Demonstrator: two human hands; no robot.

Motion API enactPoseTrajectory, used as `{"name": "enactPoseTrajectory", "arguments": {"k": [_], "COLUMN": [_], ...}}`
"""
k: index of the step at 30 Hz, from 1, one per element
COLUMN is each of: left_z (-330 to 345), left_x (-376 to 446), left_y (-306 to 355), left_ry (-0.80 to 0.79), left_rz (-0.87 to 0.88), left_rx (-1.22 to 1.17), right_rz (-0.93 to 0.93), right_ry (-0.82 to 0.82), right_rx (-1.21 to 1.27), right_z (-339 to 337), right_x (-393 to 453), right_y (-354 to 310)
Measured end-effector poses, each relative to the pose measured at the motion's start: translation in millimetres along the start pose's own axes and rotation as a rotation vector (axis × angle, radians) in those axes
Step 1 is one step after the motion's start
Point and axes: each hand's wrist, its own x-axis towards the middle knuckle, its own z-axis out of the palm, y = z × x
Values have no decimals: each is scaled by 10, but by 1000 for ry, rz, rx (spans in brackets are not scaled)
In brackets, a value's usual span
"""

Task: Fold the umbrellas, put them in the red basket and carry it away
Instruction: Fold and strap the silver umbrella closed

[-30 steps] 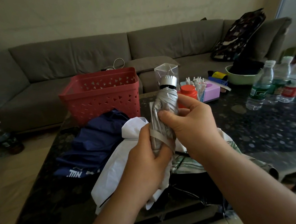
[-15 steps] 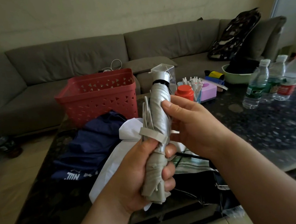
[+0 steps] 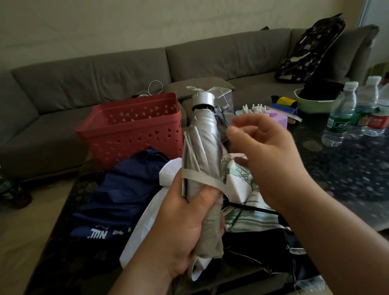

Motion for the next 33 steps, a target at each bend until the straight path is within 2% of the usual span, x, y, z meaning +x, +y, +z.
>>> {"name": "enactPoseTrajectory", "arguments": {"k": [4,8,15,19,23,25,28,31,33], "left_z": [36,76,76,81,98,99,92,69,60], "left_x": [15,23,18,21,16,21,33,40,37], "left_y": [-61,-96,-112,-144,-180,-198,-195,-188,-192], "left_ry": [140,222,231,239,227,219,256,319,341], "left_rz": [209,279,297,306,269,264,297,334,356], "left_rx": [252,321,347,375,362,360,396,448,523], "right_rz": [-309,-343,-256,-225,-83,-57,-165,-369,-400], "right_ry": [-26,-17,-44,-43,-57,-71,-12,29,29], "right_rx": [-268,-495,-364,-373,-148,-112,-163,-377,-476], "right_z": [58,106,177,203,210,207,199,218,261], "right_x": [-111,-148,-90,-58,-70,-75,-82,-126,-154], "right_y": [-122,-75,-50,-21,-19,6,45,55,56]}}
